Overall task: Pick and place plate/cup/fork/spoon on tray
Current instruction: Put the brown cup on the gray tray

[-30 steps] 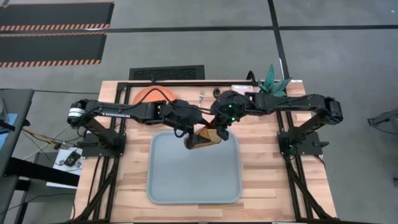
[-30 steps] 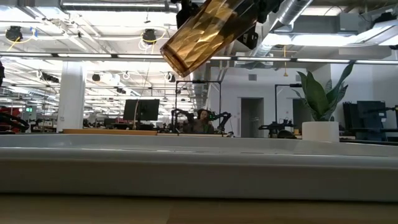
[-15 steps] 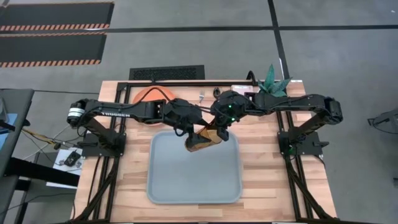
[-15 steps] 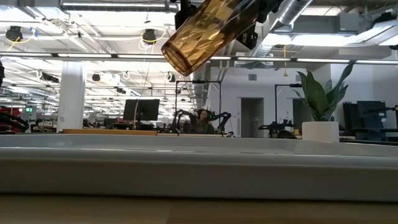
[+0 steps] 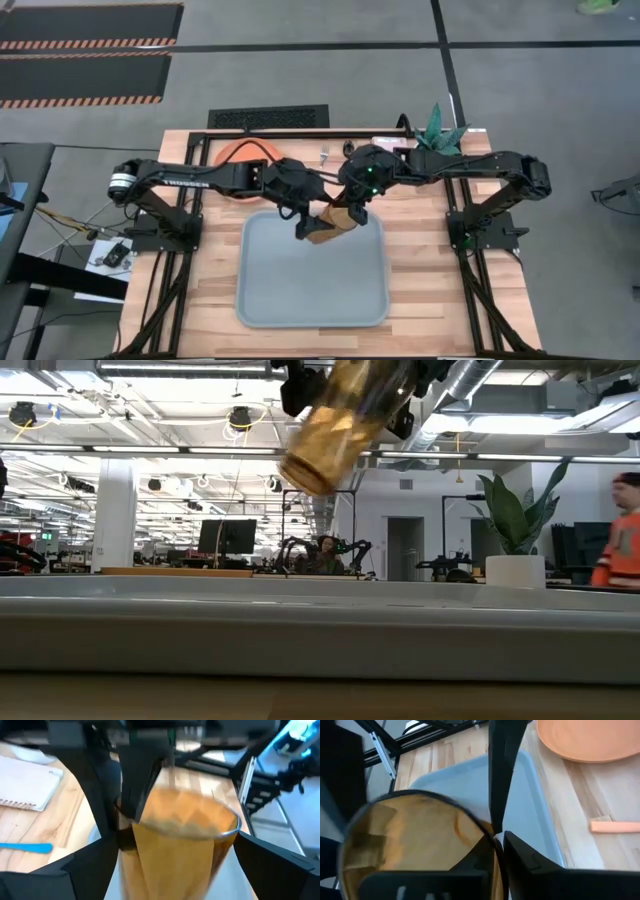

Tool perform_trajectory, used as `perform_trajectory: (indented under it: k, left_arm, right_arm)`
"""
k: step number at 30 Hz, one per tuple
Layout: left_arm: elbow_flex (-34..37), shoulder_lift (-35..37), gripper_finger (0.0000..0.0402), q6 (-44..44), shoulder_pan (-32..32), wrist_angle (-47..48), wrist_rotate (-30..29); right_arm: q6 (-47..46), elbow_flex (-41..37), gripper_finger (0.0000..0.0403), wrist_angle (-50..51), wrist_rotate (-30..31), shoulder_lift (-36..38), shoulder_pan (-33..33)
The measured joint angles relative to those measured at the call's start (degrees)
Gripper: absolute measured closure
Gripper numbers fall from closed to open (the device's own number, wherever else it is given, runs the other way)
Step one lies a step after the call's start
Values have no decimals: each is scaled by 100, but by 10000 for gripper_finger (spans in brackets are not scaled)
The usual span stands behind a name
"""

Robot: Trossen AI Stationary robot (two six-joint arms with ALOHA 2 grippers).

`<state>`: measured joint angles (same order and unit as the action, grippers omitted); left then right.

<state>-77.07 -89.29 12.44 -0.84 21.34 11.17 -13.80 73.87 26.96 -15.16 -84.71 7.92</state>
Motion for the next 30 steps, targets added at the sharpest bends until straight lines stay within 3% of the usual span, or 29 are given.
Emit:
perform_trajectory:
  k: [19,23,30]
  left_arm:
    - [6,-5,37,-268,9,83,-264]
    - [8,-15,37,-279,9,136,-305]
    - [8,-20,37,-295,9,167,-419]
  right_arm:
    - [361,11,327,-84,26,4,13]
    - [464,29,296,-256,-87,7,17]
    - [470,41,207,-405,-188,17,53]
